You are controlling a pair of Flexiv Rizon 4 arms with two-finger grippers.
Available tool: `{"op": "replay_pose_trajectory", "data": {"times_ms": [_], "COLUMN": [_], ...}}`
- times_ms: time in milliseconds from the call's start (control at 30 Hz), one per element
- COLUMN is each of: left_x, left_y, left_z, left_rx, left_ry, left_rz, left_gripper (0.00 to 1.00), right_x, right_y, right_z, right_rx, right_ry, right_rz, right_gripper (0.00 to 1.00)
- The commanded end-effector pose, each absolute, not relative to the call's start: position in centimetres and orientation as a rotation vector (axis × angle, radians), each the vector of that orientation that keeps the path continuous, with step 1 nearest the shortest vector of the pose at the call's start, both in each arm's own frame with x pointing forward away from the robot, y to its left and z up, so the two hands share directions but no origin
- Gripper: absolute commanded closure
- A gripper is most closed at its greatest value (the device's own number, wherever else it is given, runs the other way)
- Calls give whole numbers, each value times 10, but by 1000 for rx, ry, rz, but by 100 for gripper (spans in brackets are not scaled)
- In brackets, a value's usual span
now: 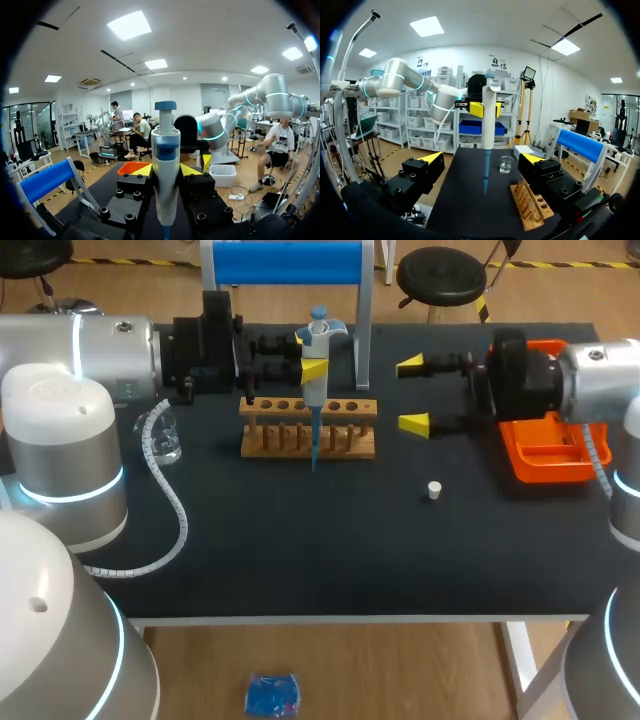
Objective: Invert the test tube, pick up the pipette, mount the tip to pipette, aspirate from beaker and dispense into the tube, eject the tip, return the pipette, and cap with the stopper.
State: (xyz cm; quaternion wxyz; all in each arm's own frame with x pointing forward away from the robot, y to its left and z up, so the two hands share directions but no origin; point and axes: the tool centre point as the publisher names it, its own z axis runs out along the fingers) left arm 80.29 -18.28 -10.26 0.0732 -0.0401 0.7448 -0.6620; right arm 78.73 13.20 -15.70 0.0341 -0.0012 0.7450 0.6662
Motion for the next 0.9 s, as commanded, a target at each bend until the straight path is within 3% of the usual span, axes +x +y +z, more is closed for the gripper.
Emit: {"op": "replay_pose_trajectory", "data": {"times_ms": [33,900], "left_x": [802,802], "left_y": [-184,-184], "left_z": [-103,-103], "left_rx": [-123,-123], "left_ry": [2230,2230], "left_rz": [-1989,-1989], "left_gripper": [100,100], "right_x": [797,806], "right_y": [156,218], "right_z": [-162,-150], "right_rx": [-16,-1], "right_ry": [2278,2240], "right_rz": [2054,2192], "right_gripper": [0,0]}}
